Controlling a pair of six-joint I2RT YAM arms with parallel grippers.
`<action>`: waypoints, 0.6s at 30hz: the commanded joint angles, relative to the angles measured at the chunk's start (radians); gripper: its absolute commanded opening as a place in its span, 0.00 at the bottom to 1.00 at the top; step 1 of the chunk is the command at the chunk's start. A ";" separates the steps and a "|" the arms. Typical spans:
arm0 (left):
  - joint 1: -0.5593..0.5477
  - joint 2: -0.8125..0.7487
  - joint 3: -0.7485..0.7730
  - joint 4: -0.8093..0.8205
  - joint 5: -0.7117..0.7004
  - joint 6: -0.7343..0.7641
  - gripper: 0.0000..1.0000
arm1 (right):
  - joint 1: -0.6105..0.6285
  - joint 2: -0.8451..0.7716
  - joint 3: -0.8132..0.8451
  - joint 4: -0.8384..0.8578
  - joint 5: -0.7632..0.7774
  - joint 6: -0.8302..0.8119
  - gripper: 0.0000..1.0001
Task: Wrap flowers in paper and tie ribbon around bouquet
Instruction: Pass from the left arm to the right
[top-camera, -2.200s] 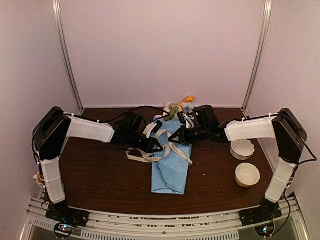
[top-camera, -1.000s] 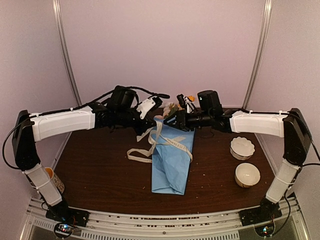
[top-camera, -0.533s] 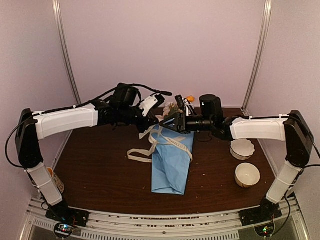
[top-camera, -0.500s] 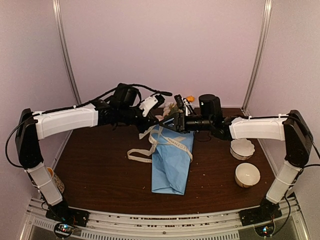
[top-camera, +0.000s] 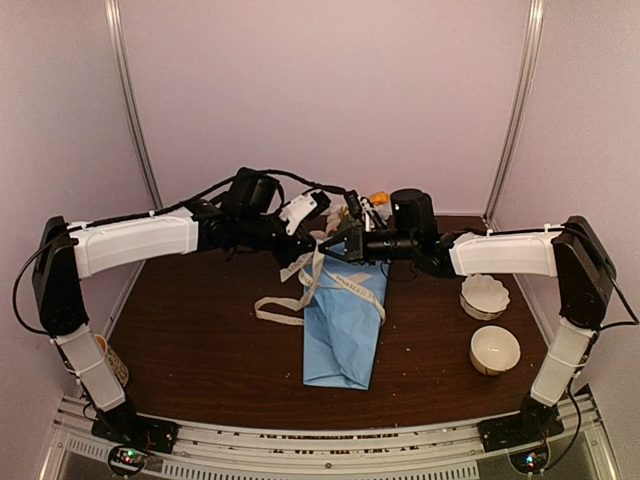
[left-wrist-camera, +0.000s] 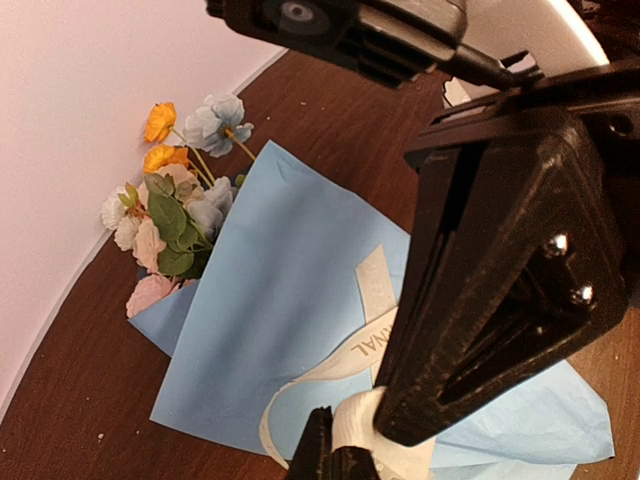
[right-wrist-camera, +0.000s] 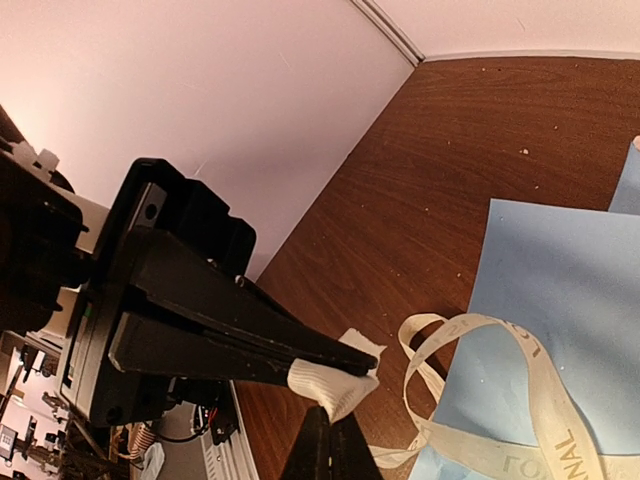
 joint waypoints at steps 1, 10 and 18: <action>0.000 0.024 0.033 0.011 -0.019 0.008 0.00 | -0.003 -0.023 -0.015 0.008 0.003 -0.005 0.00; 0.002 0.058 0.070 -0.070 -0.110 -0.016 0.50 | -0.011 -0.035 -0.038 0.011 0.046 0.009 0.00; 0.006 0.099 0.056 -0.095 -0.116 -0.088 0.70 | -0.060 -0.073 -0.136 0.100 0.146 0.148 0.00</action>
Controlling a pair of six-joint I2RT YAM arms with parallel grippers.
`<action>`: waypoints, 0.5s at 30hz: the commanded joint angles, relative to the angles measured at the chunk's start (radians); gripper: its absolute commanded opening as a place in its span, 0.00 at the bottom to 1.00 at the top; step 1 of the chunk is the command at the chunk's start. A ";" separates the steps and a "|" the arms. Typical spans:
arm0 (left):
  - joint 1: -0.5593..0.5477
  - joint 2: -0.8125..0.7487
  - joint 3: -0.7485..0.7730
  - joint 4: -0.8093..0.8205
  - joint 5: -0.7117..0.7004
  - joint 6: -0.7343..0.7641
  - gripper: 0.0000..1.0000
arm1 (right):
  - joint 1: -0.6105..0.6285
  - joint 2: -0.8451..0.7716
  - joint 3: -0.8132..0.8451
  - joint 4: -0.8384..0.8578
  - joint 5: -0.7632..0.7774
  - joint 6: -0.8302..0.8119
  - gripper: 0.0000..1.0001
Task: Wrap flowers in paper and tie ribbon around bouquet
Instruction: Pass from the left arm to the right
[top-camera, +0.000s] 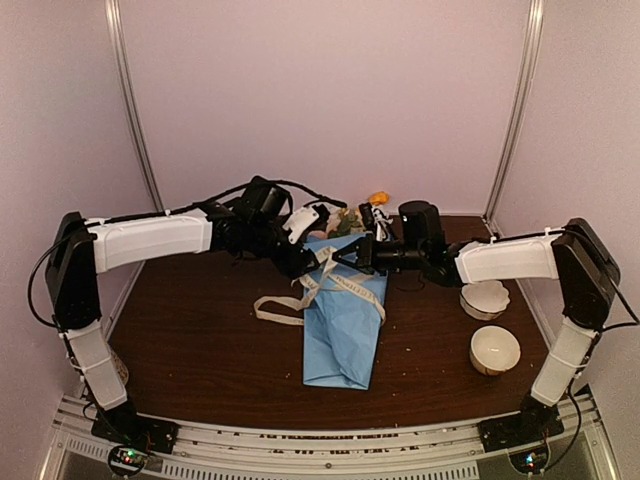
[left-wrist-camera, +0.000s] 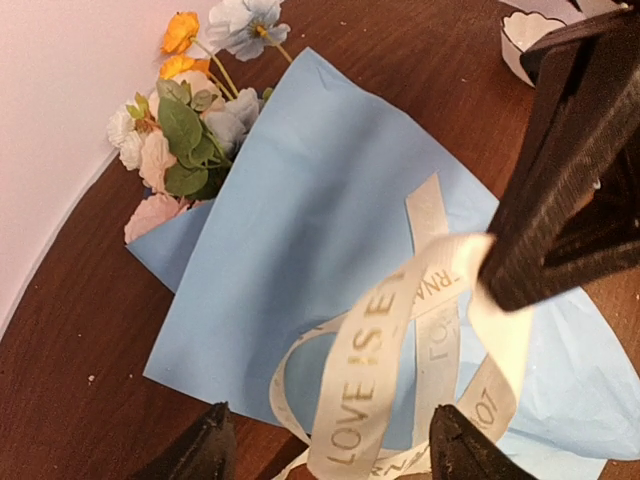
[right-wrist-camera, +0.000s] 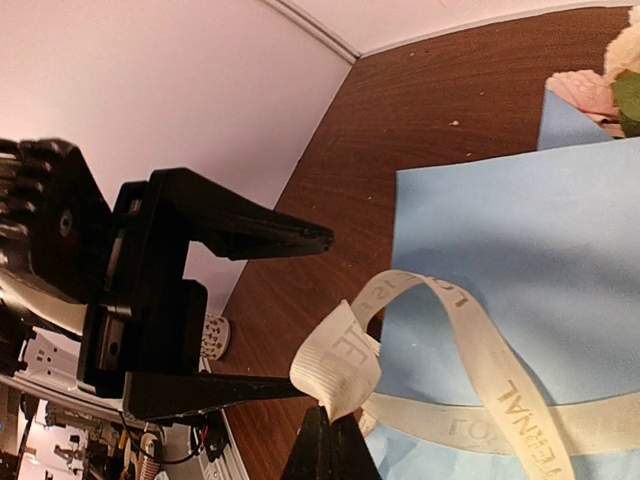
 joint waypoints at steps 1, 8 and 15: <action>0.007 0.030 0.019 0.003 0.000 -0.058 0.71 | -0.029 -0.055 -0.039 0.056 0.092 0.068 0.00; 0.028 0.141 0.088 -0.049 0.007 -0.119 0.67 | -0.033 -0.023 -0.036 0.047 0.144 0.098 0.00; 0.029 0.174 0.100 -0.089 -0.040 -0.116 0.63 | -0.036 -0.024 -0.031 0.027 0.195 0.098 0.00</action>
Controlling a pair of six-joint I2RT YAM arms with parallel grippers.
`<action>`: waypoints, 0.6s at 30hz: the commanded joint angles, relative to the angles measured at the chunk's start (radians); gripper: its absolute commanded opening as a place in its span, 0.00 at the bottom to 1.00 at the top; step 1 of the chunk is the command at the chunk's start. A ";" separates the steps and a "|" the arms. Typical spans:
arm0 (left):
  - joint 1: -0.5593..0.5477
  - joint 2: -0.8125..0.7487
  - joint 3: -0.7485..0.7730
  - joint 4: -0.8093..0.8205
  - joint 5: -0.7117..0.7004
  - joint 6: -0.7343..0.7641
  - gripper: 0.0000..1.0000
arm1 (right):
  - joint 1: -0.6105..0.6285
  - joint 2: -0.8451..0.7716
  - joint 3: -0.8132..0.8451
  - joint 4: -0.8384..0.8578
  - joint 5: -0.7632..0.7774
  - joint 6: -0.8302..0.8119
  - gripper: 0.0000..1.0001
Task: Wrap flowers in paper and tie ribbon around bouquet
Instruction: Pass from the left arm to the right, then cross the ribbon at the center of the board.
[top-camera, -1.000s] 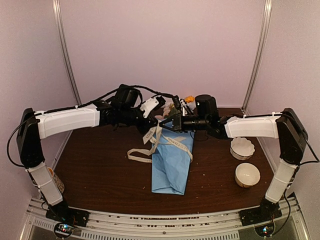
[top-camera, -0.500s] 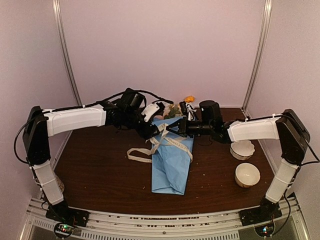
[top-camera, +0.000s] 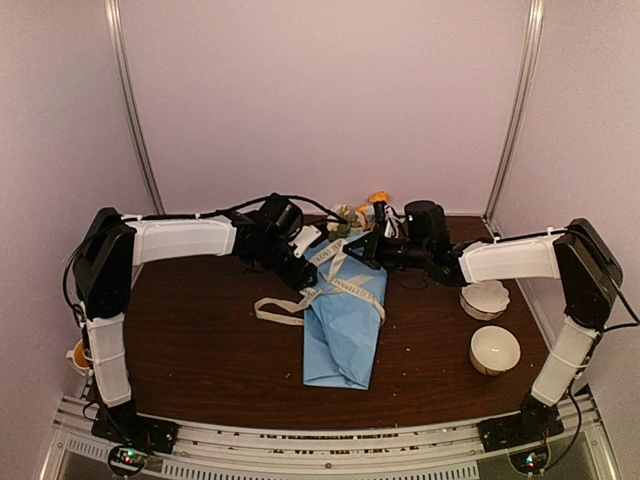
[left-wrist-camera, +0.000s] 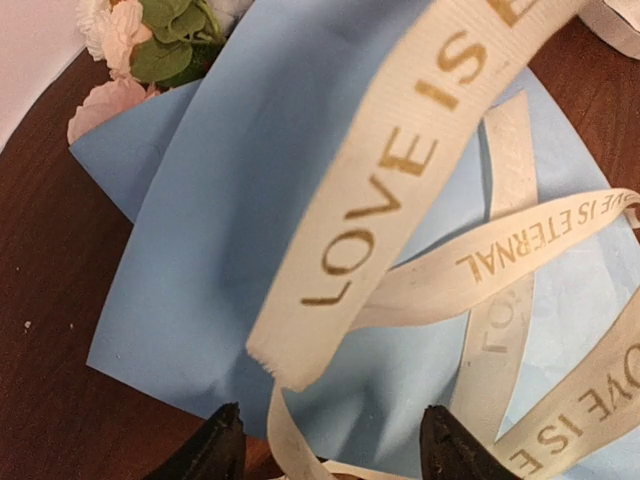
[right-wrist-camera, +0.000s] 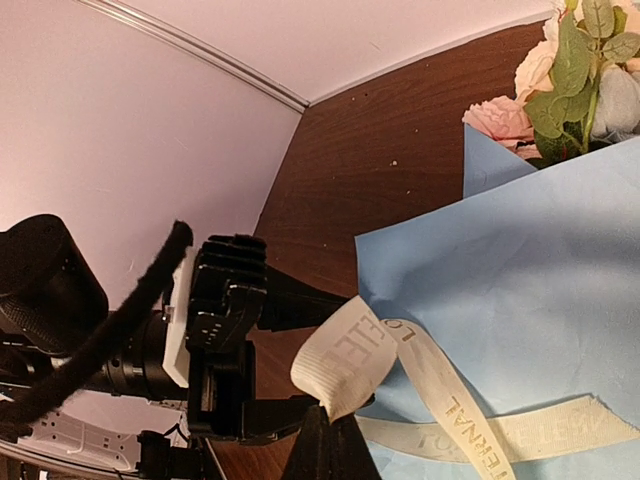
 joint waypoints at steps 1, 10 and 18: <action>0.005 -0.002 0.029 -0.022 -0.033 -0.010 0.62 | -0.003 -0.011 0.002 0.000 0.063 0.001 0.00; 0.011 0.000 -0.024 -0.008 -0.053 -0.007 0.51 | -0.029 0.033 0.048 -0.047 0.070 -0.015 0.00; 0.044 0.026 -0.021 -0.007 -0.030 -0.026 0.56 | -0.029 0.038 0.054 -0.071 0.064 -0.038 0.00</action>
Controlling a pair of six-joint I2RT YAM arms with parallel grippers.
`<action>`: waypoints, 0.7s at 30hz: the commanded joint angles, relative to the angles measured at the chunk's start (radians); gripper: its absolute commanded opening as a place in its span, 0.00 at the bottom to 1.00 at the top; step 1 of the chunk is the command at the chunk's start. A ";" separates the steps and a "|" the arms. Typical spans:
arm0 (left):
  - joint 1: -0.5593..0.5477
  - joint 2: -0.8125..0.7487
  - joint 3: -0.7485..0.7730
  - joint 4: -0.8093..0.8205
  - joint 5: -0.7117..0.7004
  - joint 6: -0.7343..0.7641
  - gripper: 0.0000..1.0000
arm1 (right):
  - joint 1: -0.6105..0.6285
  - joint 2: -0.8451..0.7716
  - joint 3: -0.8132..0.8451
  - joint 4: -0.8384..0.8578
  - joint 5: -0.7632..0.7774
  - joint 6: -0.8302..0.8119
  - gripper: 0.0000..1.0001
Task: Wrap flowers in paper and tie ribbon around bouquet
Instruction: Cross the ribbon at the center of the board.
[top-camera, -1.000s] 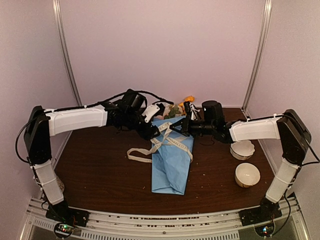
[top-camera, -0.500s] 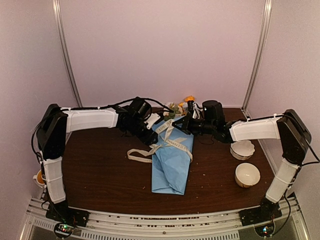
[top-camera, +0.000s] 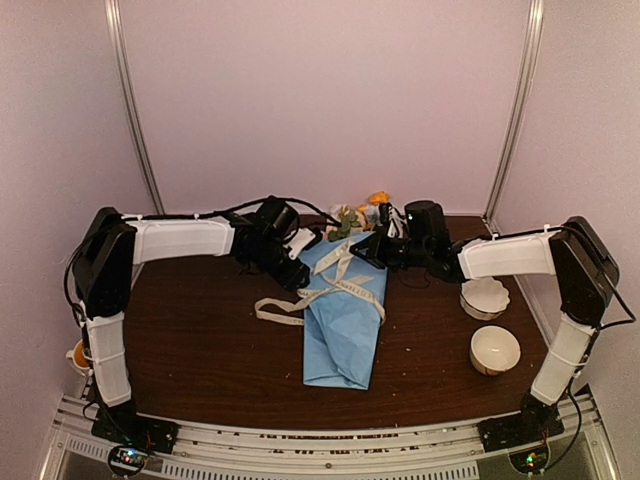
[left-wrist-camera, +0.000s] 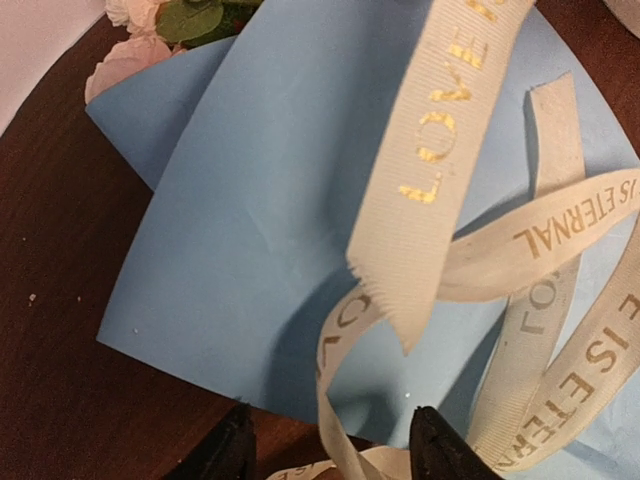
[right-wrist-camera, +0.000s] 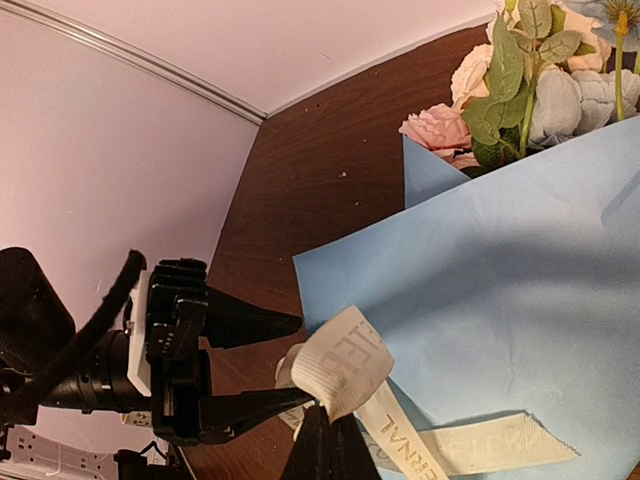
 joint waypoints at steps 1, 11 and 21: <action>0.034 0.026 -0.005 0.017 0.020 -0.022 0.56 | -0.004 0.011 0.032 -0.016 0.015 -0.028 0.00; 0.053 0.016 -0.056 0.067 0.140 -0.022 0.22 | -0.012 0.065 0.116 -0.068 0.014 -0.055 0.00; 0.051 -0.176 -0.220 0.167 0.169 0.034 0.02 | -0.022 0.176 0.218 -0.177 0.051 -0.102 0.00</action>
